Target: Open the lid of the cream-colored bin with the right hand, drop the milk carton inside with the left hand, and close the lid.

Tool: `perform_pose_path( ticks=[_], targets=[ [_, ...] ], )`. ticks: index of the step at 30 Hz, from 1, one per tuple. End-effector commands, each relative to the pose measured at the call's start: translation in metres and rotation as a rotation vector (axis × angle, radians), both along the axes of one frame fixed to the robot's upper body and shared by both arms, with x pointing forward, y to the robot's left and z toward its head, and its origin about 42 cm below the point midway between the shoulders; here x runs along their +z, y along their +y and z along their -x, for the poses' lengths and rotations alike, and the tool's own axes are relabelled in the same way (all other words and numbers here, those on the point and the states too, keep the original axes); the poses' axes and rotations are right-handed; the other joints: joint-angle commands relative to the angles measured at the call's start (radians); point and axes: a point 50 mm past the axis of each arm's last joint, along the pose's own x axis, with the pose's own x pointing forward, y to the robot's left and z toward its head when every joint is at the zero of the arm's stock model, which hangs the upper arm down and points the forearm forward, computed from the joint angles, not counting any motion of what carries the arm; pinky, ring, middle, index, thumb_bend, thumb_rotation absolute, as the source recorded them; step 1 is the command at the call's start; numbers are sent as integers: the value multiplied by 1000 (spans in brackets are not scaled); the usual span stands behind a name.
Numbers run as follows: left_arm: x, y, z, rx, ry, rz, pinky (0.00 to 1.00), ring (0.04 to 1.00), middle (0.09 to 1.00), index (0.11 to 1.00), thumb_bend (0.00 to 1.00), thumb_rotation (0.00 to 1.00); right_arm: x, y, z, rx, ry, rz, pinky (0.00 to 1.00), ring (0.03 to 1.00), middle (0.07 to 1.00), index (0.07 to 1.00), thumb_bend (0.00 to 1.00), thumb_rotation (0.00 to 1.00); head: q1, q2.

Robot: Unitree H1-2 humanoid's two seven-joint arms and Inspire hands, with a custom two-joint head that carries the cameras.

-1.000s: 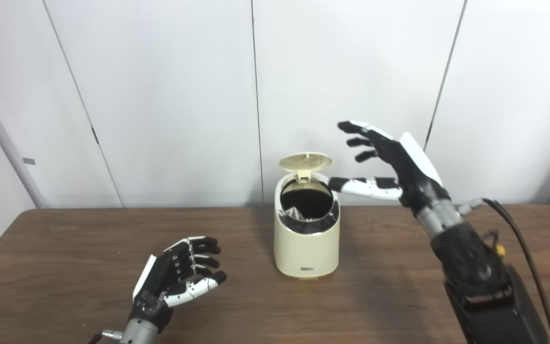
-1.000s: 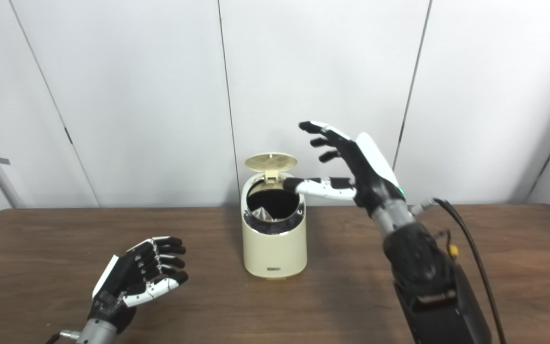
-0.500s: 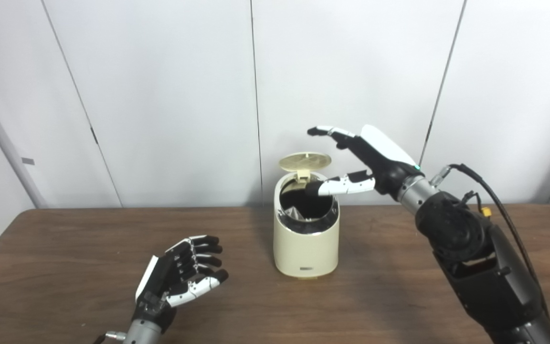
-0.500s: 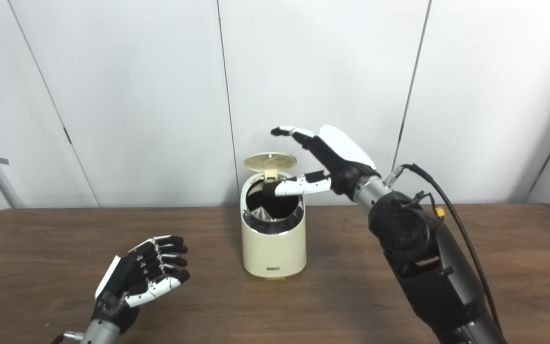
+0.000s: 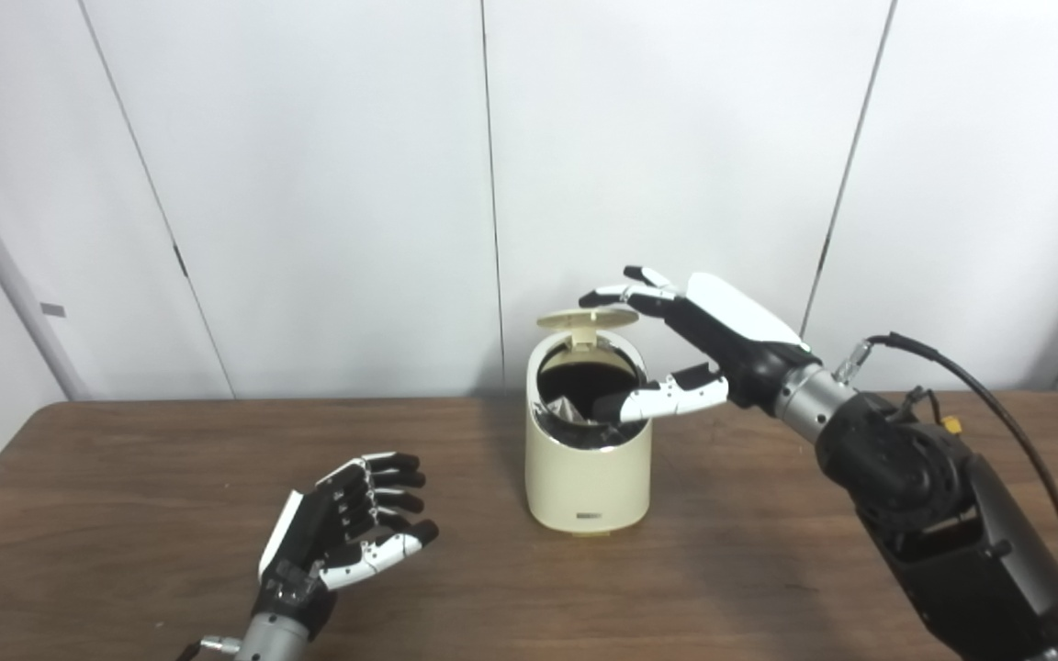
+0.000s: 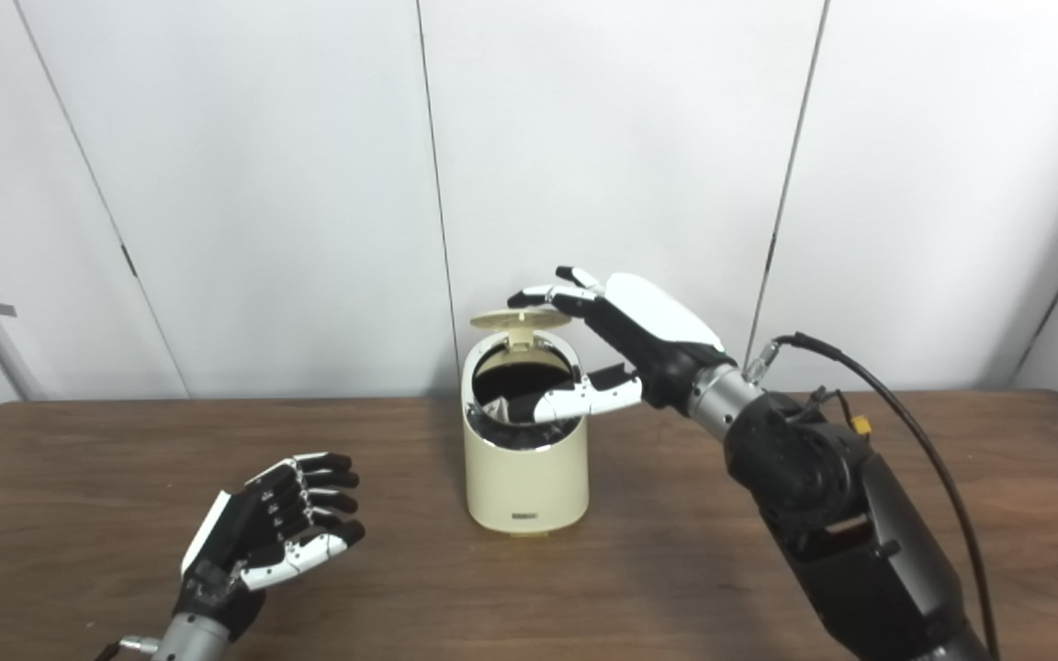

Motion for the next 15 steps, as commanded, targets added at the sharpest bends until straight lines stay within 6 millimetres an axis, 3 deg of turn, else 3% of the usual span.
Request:
perform_pose_path(
  ticks=[1, 15],
  targets=[
    [19, -1, -7, -4, -80, 1, 486, 590, 657, 682, 688, 37, 28, 1, 5, 29, -101, 16, 878, 1000, 867, 830, 761, 689, 2, 0],
    [19, -3, -5, 19, -86, -22, 463, 575, 654, 671, 700, 56, 22, -1, 17, 53, -95, 113, 878, 1000, 854, 835, 748, 693, 9, 9]
  ],
)
